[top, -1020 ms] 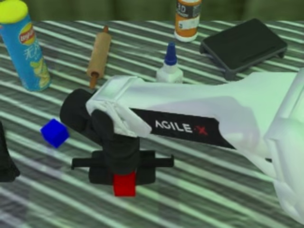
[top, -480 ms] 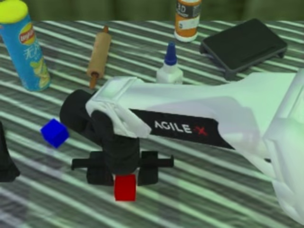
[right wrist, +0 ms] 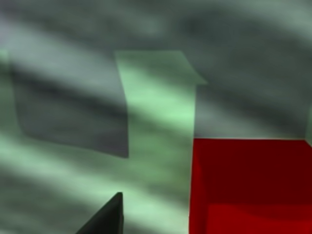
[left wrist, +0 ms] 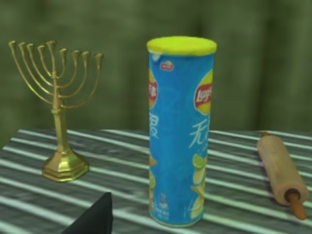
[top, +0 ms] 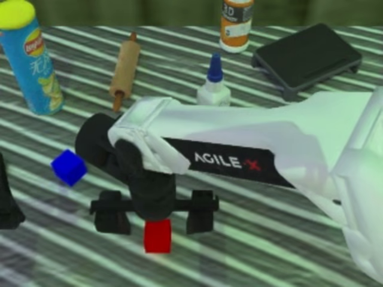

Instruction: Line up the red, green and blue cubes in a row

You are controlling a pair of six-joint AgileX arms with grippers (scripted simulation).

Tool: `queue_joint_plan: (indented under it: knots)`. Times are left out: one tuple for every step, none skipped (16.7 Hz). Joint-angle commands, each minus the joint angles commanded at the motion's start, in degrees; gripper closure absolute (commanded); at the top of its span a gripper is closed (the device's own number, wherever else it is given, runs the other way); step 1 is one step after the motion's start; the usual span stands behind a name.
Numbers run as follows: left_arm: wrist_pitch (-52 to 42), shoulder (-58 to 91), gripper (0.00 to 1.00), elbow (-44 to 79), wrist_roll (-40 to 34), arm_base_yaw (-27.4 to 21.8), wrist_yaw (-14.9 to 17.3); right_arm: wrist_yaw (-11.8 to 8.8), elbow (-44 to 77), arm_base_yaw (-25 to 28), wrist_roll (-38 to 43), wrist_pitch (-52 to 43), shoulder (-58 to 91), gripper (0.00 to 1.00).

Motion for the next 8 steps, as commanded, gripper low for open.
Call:
queue_joint_plan:
  knots:
    - [0.00,0.00,0.00,0.00,0.00,0.00,0.00,0.00,0.00,0.00,0.00,0.00,0.00,0.00]
    - [0.00,0.00,0.00,0.00,0.00,0.00,0.00,0.00,0.00,0.00,0.00,0.00,0.00,0.00]
    - [0.00,0.00,0.00,0.00,0.00,0.00,0.00,0.00,0.00,0.00,0.00,0.00,0.00,0.00]
    - [0.00,0.00,0.00,0.00,0.00,0.00,0.00,0.00,0.01,-0.16,0.00,-0.01,-0.03,0.00]
    - [0.00,0.00,0.00,0.00,0.00,0.00,0.00,0.01,0.20,-0.09,-0.02,-0.20,-0.04,0.00]
    - [0.00,0.00,0.00,0.00,0.00,0.00,0.00,0.04,0.96,0.06,-0.04,-1.00,-0.14,0.00]
    - [0.00,0.00,0.00,0.00,0.00,0.00,0.00,0.09,2.17,0.17,-0.01,-2.39,-0.40,0.00]
    - [0.00,0.00,0.00,0.00,0.00,0.00,0.00,0.14,3.64,0.24,0.05,-4.35,-0.76,0.00]
